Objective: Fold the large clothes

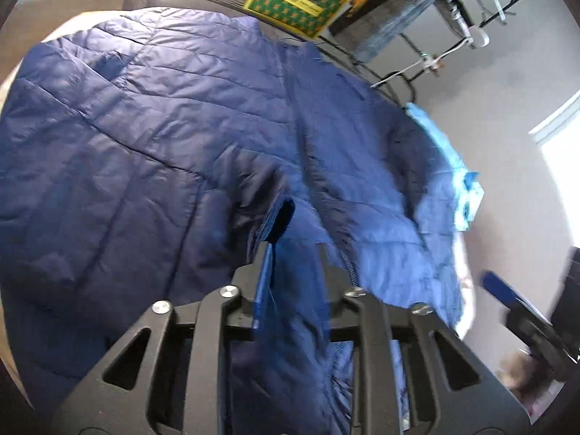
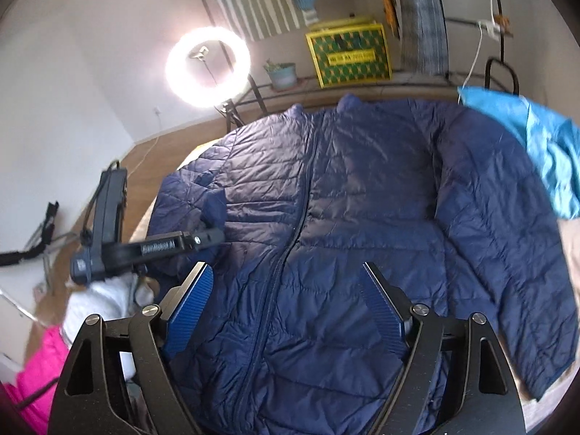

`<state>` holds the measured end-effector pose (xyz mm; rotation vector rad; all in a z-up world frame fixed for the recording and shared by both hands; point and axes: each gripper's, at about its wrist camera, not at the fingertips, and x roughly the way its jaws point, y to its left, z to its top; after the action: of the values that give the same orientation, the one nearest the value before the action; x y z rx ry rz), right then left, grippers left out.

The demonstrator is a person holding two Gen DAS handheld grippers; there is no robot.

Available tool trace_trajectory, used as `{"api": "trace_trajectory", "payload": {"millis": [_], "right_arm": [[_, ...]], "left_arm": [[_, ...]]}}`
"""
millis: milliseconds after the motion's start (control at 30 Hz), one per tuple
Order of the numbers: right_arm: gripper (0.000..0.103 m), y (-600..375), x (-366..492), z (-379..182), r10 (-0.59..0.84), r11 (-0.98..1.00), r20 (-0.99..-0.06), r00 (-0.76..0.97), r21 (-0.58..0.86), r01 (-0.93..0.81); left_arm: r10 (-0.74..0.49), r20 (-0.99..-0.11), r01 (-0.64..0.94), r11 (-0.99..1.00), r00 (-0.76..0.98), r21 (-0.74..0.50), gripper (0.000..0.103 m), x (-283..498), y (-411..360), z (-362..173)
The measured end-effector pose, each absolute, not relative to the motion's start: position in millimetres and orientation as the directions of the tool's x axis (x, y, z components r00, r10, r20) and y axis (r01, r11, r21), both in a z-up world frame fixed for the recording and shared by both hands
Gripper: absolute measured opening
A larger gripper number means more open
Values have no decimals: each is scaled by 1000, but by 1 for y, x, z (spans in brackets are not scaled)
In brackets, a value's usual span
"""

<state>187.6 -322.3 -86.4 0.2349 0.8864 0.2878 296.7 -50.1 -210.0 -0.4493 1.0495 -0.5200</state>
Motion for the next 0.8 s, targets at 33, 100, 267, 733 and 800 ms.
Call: {"api": "trace_trajectory", "payload": {"millis": [33,100,267,733,800], "right_arm": [[82,-321,192,-89,353,932,-727,589,331,-149],[82,-316,201,-92,370,925,-731,573,346,-156],[82,-287,229,-104,434,899,-746,506,392,-193],[41,-203,311,-179,475,879,-842,256,440,-183],[9,-196,317,-178,450,888,-859,245,404,-218]], "left_arm": [[-616,-674,199,780,408,-593,32,290,-44,-202],[-620,-650,232,777,439,-585,35,275,-30,-184],[-531,-647,258,842,546,-473,35,227,21,-154],[-281,-733,-37,922,619,-384,35,217,154,-203],[-277,-736,-34,926,618,-377,35,222,153,-206]]}}
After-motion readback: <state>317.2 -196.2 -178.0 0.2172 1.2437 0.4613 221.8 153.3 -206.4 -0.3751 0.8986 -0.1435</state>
